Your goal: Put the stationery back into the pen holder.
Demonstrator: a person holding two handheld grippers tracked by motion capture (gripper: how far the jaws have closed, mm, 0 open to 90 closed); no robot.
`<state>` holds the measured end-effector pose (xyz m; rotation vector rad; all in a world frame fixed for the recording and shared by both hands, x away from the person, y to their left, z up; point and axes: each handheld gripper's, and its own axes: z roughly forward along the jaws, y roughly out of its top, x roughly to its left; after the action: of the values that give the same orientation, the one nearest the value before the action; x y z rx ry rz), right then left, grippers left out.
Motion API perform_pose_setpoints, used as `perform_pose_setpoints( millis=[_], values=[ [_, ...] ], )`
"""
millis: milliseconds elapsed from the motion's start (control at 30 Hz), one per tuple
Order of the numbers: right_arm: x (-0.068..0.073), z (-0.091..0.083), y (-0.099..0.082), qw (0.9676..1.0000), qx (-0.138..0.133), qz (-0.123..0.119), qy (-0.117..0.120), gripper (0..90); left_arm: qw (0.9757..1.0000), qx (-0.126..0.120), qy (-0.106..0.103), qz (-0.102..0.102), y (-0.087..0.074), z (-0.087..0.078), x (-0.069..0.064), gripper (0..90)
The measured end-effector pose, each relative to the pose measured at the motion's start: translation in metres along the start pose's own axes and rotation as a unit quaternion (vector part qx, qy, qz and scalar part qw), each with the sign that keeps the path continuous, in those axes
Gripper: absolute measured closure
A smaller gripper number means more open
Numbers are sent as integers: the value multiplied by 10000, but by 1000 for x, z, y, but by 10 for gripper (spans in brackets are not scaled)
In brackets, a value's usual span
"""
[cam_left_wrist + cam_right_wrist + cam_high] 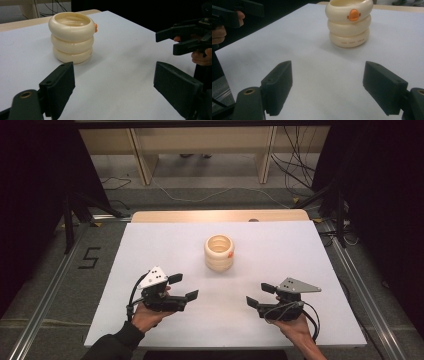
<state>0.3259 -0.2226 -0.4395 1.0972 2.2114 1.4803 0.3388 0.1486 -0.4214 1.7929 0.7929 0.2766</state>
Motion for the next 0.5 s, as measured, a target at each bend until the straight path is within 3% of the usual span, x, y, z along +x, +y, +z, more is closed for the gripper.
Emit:
perform_pose_setpoints(
  millis=[133, 233, 367, 500],
  values=[
    [0, -1, -1, 10000, 11, 21, 5, 241, 9998, 74, 115, 174, -5, -5, -3, 158],
    [0, -1, -3, 10000, 7, 31, 3, 240, 9999, 73, 115, 34, -10, -10, -2, 156],
    [1, -2, -4, 10000, 32, 43, -7, 240, 9998, 65, 171, 45, -16, -13, -3, 154],
    [0, -3, -4, 10000, 26, 46, -21, 239, 9998, 20, 191, -79, -16, -14, 0, 154]
  ],
)
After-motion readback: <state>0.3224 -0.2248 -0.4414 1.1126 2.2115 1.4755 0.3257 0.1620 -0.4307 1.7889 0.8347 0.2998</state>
